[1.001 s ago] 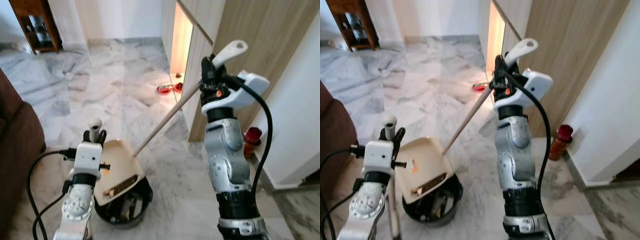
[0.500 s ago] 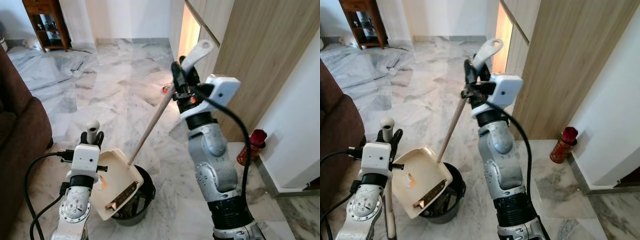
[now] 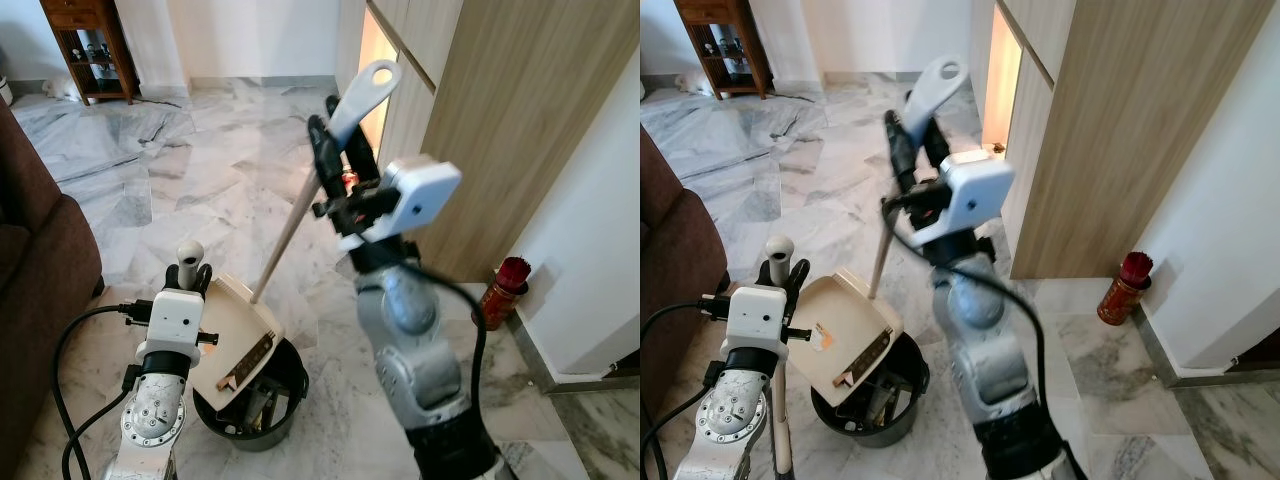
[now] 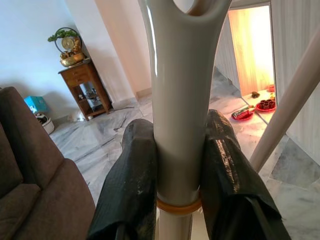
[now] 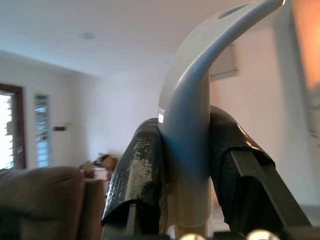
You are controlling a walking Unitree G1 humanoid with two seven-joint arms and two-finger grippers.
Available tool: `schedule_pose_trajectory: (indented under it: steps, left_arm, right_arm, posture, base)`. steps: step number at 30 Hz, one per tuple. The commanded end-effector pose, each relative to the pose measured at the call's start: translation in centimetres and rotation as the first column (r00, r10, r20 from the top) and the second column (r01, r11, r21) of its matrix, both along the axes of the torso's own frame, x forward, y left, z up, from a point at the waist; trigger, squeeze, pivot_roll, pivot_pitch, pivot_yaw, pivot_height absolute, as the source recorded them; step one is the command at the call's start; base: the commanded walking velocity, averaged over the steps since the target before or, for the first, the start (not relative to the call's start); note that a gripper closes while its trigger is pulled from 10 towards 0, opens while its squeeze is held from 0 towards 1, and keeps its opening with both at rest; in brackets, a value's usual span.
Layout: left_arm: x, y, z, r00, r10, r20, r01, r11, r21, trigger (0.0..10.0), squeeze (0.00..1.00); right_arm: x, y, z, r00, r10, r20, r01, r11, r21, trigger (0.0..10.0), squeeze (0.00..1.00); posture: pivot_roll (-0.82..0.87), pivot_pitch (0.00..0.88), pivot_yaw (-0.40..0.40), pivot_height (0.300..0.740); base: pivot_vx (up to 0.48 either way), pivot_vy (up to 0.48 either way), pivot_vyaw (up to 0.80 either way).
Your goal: Sweep floor
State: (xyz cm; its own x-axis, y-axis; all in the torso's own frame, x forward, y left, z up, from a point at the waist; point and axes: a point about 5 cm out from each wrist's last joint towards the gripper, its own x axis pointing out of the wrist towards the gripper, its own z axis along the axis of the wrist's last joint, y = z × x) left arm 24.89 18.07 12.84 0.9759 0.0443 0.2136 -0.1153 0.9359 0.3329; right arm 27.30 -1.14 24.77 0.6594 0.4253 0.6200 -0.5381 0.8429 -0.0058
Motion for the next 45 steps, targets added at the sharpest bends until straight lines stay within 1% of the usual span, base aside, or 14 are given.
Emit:
schedule_pose_trajectory:
  steps: [1,5,8,16,20,23,27,31,37,38,39,40,43,45]
  left_arm:
    - [0.3,0.1,0.7,0.999,-0.006,0.037,0.005,1.0,0.02,10.0,0.0]
    - [0.3,0.2,0.7,0.999,-0.002,0.038,0.002,1.0,0.019,10.0,0.0]
    - [0.3,0.2,0.6,0.999,-0.004,0.038,0.003,1.0,0.018,10.0,0.0]
    - [0.4,0.0,0.6,0.999,-0.015,0.039,0.015,1.0,0.018,10.0,0.0]
    - [0.4,0.0,0.6,0.999,-0.015,0.04,0.014,1.0,0.019,10.0,0.0]
    - [0.5,0.0,0.7,0.999,-0.014,0.043,0.013,1.0,0.018,10.0,0.0]
    - [0.6,0.2,0.8,0.999,-0.012,0.046,0.011,1.0,0.015,10.0,0.0]
    - [0.6,0.0,0.7,0.999,-0.016,0.044,0.015,1.0,0.019,10.0,0.0]
    - [0.7,0.0,0.8,0.999,-0.018,0.049,0.017,1.0,0.019,10.0,0.0]
    - [0.7,0.0,0.8,0.999,-0.018,0.05,0.017,1.0,0.019,10.0,0.0]
    - [0.7,0.0,0.8,0.999,-0.018,0.05,0.017,1.0,0.02,10.0,0.0]
    - [0.7,0.0,0.8,0.999,-0.018,0.051,0.017,1.0,0.02,10.0,0.0]
    - [0.8,-0.1,0.8,0.999,-0.021,0.051,0.02,1.0,0.019,10.0,0.0]
    - [0.8,-0.1,0.8,0.998,-0.022,0.051,0.021,1.0,0.019,10.0,0.0]
  right_arm:
    - [-1.7,1.0,1.9,0.993,0.041,0.11,-0.047,0.997,0.054,10.0,0.0]
    - [-2.9,1.9,2.0,0.983,0.098,0.156,-0.102,0.995,0.017,10.0,0.0]
    - [-3.6,2.2,1.9,0.974,0.112,0.195,-0.111,0.994,-0.017,10.0,0.0]
    - [-4.7,2.9,2.0,0.96,0.13,0.249,-0.123,0.991,-0.045,10.0,0.0]
    - [-4.8,3.0,2.0,0.958,0.128,0.255,-0.12,0.992,-0.047,10.0,0.0]
    - [-5.1,3.3,1.8,0.939,0.123,0.322,-0.089,0.989,-0.119,10.0,0.0]
    - [-5.1,3.3,1.8,0.943,0.127,0.309,-0.1,0.99,-0.101,10.0,0.0]
    - [-5.3,3.4,1.7,0.935,0.137,0.328,-0.1,0.987,-0.128,10.0,0.0]
    - [-5.2,3.4,1.6,0.935,0.133,0.33,-0.094,0.987,-0.13,10.0,0.0]
    - [-5.2,3.4,1.6,0.93,0.135,0.341,-0.092,0.986,-0.138,10.0,0.0]
    - [-5.6,3.6,1.7,0.906,0.152,0.394,-0.082,0.978,-0.189,10.0,0.0]
    - [-5.8,3.7,1.6,0.897,0.163,0.411,-0.08,0.974,-0.212,10.0,0.0]
    - [-5.5,3.6,1.3,0.922,0.15,0.356,-0.092,0.98,-0.175,10.0,0.0]
    - [-5.4,3.6,1.3,0.927,0.145,0.345,-0.091,0.982,-0.166,10.0,0.0]
  posture:
    - [0.03,0.052,-0.013,0.74]
    - [0.03,0.052,-0.012,0.74]
    - [0.03,0.051,-0.01,0.74]
    - [0.03,0.052,-0.007,0.74]
    - [0.02,0.052,-0.006,0.74]
    - [0.02,0.053,-0.007,0.74]
    - [0.02,0.05,-0.004,0.74]
    - [0.02,0.049,-0.004,0.74]
    - [0.02,0.046,-0.005,0.74]
    - [0.02,0.047,-0.006,0.74]
    - [0.02,0.044,-0.006,0.74]
    - [0.02,0.043,-0.006,0.74]
    - [0.03,0.041,-0.007,0.74]
    - [0.03,0.041,-0.006,0.74]
  base:
    - [0.0,0.0,0.0]
    - [0.0,0.0,0.0]
    - [0.0,0.0,0.0]
    - [0.0,0.0,0.0]
    - [0.0,0.0,0.0]
    - [0.0,0.0,0.0]
    - [0.0,0.0,0.0]
    - [0.0,0.0,0.0]
    - [0.0,0.0,0.0]
    - [0.0,0.0,0.0]
    - [0.0,0.0,0.0]
    - [0.0,0.0,0.0]
    - [0.0,0.0,0.0]
    - [0.0,0.0,0.0]
